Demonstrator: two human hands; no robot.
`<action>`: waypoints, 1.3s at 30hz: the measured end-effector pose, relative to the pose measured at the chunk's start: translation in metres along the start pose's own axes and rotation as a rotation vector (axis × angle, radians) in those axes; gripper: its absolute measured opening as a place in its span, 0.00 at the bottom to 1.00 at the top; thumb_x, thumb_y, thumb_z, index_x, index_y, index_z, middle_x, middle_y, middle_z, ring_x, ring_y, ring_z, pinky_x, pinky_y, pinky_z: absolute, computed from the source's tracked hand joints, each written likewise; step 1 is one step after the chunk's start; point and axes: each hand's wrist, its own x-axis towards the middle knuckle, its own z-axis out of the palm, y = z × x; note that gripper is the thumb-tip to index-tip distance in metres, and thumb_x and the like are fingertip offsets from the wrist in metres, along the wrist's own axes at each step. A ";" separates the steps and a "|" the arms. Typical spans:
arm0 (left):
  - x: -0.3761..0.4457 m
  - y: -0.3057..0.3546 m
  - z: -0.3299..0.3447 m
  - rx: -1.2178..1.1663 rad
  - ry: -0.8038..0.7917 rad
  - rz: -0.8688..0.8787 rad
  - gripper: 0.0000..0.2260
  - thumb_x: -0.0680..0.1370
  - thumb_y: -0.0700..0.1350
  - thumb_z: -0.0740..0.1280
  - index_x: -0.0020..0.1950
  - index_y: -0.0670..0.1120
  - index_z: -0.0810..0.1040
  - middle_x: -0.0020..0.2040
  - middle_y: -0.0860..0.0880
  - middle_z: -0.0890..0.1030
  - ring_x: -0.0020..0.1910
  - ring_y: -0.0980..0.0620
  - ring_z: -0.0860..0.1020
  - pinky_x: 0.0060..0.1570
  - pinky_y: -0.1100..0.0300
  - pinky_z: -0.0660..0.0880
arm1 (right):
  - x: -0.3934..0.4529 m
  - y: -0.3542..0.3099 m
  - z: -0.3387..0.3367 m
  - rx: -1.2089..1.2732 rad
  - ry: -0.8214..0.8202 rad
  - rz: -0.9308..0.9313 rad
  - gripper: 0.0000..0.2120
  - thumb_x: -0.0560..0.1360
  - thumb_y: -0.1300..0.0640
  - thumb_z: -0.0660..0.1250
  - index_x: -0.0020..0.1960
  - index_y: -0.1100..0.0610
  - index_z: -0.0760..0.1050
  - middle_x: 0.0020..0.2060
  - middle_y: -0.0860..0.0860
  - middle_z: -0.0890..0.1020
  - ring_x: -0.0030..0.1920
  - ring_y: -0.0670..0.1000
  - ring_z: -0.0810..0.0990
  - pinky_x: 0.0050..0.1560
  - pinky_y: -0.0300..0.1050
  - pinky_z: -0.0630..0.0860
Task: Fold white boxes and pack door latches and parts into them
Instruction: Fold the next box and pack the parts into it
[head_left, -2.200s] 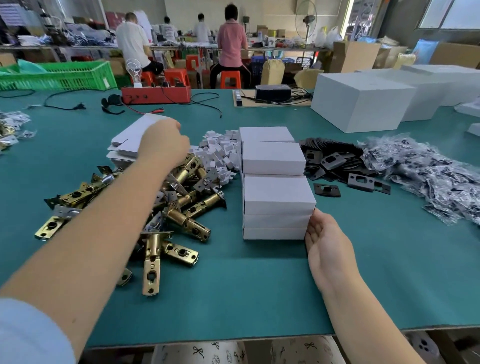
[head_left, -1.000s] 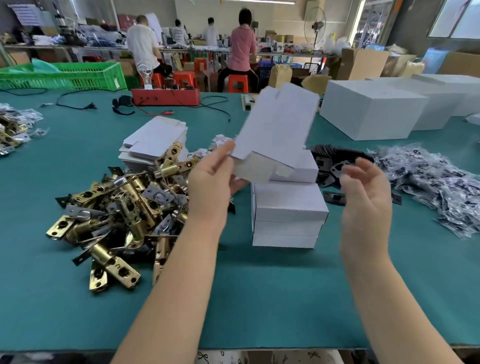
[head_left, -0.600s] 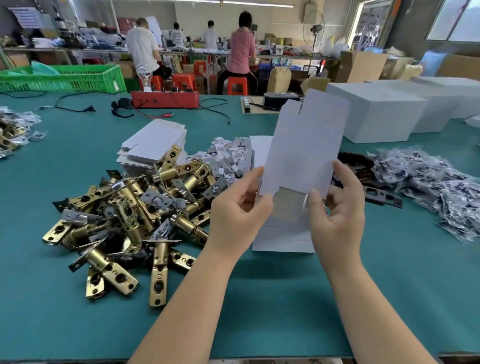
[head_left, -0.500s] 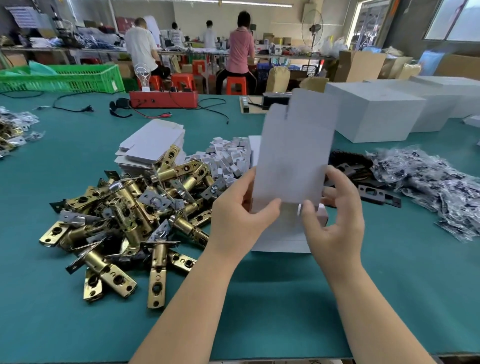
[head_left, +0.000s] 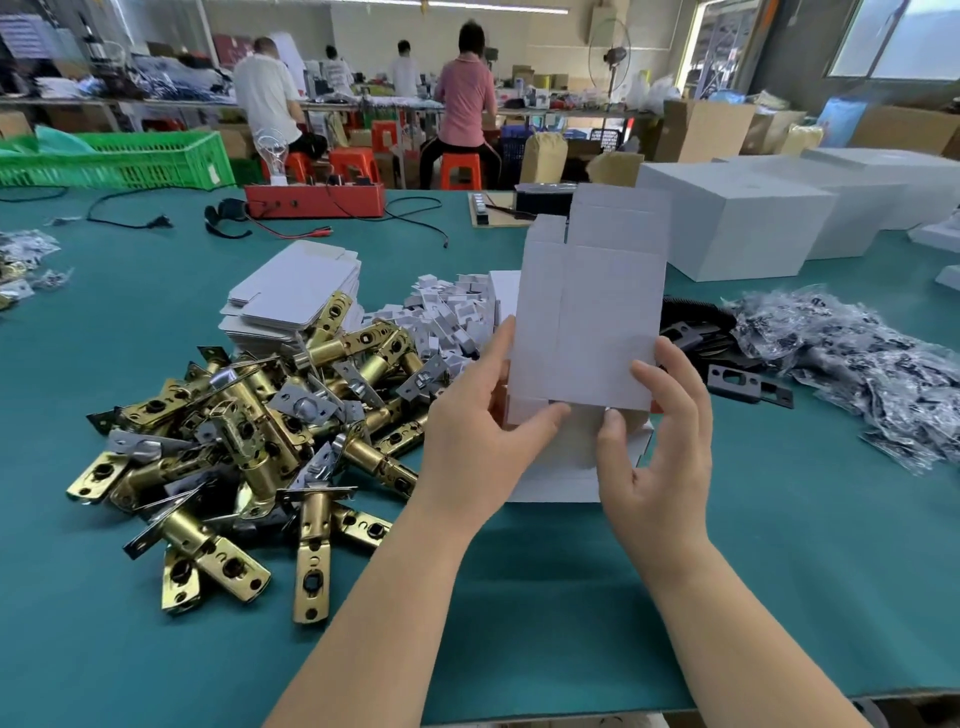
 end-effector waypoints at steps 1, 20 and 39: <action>0.000 -0.001 -0.002 0.012 -0.043 0.005 0.32 0.71 0.46 0.73 0.71 0.63 0.65 0.54 0.57 0.82 0.51 0.57 0.81 0.48 0.64 0.80 | 0.000 0.000 0.000 0.004 0.008 0.002 0.17 0.76 0.63 0.59 0.64 0.55 0.66 0.67 0.61 0.66 0.71 0.41 0.62 0.68 0.38 0.63; -0.011 0.003 0.012 0.060 0.050 0.081 0.24 0.74 0.52 0.62 0.71 0.52 0.71 0.45 0.56 0.81 0.38 0.56 0.78 0.36 0.64 0.76 | -0.003 -0.002 -0.001 -0.064 0.027 0.127 0.32 0.71 0.64 0.60 0.73 0.51 0.59 0.72 0.53 0.65 0.71 0.42 0.66 0.59 0.27 0.67; -0.004 -0.002 -0.003 -0.268 0.090 -0.161 0.25 0.74 0.59 0.65 0.46 0.35 0.81 0.41 0.29 0.78 0.38 0.42 0.74 0.41 0.48 0.72 | -0.001 -0.015 0.000 0.254 -0.077 0.112 0.20 0.76 0.57 0.59 0.68 0.56 0.70 0.67 0.46 0.72 0.63 0.47 0.76 0.57 0.41 0.76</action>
